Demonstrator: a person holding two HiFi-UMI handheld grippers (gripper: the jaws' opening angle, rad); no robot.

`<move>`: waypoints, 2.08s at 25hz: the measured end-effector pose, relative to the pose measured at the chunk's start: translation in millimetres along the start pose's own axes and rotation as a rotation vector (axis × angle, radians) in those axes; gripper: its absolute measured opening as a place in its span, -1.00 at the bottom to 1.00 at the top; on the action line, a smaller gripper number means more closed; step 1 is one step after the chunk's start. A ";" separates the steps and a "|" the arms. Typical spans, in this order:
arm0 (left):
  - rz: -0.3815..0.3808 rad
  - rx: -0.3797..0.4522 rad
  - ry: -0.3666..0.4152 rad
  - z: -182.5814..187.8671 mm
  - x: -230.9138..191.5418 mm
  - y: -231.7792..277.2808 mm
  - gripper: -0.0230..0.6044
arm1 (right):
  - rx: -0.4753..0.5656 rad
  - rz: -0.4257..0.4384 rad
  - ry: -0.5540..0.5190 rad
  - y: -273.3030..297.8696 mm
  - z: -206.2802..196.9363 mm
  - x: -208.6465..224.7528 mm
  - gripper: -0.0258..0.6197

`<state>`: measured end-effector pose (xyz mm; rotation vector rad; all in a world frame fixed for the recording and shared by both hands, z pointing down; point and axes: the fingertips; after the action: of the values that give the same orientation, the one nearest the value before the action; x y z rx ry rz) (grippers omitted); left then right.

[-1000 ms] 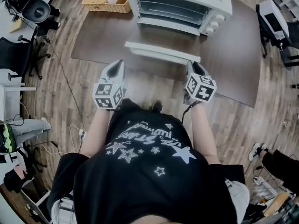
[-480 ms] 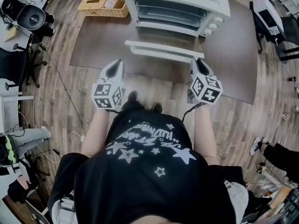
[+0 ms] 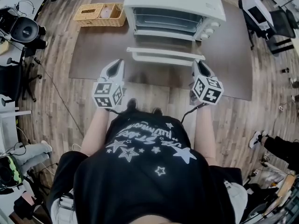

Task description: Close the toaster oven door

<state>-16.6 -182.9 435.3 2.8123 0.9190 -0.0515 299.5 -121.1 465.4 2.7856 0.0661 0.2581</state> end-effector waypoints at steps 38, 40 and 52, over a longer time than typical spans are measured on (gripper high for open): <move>-0.120 0.026 -0.028 11.7 -29.5 45.6 -0.89 | 0.156 -0.098 0.043 18.8 69.3 3.7 -0.67; -0.121 0.028 -0.029 12.9 -31.3 48.8 -0.89 | 0.165 -0.095 0.045 21.5 73.3 2.5 -0.67; -0.122 0.023 -0.042 13.2 -35.9 64.5 -0.89 | 0.221 -0.087 0.087 33.3 94.4 3.6 -0.67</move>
<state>-7.4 -257.3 436.0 2.7613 1.0860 -0.1373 321.2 -183.5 389.9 2.9793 0.2514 0.3703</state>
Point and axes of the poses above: the fingertips, and each gripper's own axes: y forward along the fingers, x to its right, z out of its top, and after that the axes turned 10 degrees about x, right-handed
